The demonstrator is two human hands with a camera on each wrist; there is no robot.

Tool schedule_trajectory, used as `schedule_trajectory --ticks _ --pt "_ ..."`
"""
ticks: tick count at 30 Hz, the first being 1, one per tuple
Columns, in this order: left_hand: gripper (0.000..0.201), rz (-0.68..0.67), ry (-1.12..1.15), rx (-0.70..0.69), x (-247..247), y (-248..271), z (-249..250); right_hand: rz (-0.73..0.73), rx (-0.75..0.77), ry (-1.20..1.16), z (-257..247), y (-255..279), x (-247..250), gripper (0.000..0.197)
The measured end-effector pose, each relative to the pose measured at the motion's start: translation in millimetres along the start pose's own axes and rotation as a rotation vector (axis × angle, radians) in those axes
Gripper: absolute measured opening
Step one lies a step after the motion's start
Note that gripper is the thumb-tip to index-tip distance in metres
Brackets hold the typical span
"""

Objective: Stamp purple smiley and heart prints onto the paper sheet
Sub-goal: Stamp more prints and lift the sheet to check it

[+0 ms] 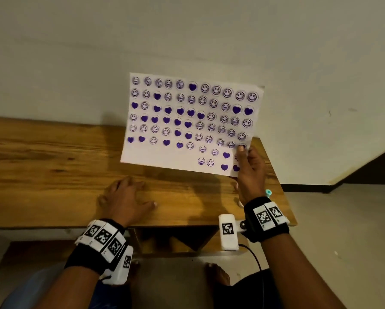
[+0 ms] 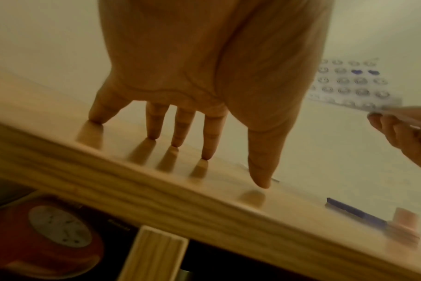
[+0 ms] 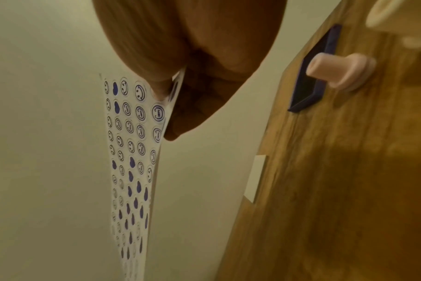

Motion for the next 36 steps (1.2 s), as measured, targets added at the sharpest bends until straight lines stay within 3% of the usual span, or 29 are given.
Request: schedule_trajectory --ticks 7,19,26,29,32,36 --pt "0.079 -0.006 -0.01 0.024 2 -2 4 -0.011 0.053 -0.061 -14 -6 -11 0.013" --pt "0.082 -0.015 -0.015 0.027 3 -1 7 -0.005 -0.07 -0.194 1 -12 -10 0.014" --pt "0.073 0.015 -0.004 0.03 6 0 8 0.036 -0.124 -0.159 9 -15 -6 0.014" --pt "0.054 0.14 0.126 0.101 14 -5 1 0.069 -0.151 -0.084 18 -15 -1 0.015" --pt "0.035 0.418 0.328 0.174 38 -8 -8 0.079 -0.216 -0.004 33 -11 4 0.014" --pt "0.026 0.728 0.388 0.173 70 -1 -12 0.08 -0.269 0.122 58 1 5 0.012"
Point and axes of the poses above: each hand's wrist, its own y-axis away from the middle knuckle, its own x-axis out of the back of the hand, z = x × y, the point moved 6 cm from there along -y, towards the middle knuckle, and after that the axes turned 12 degrees about z, right-handed, at the moved point
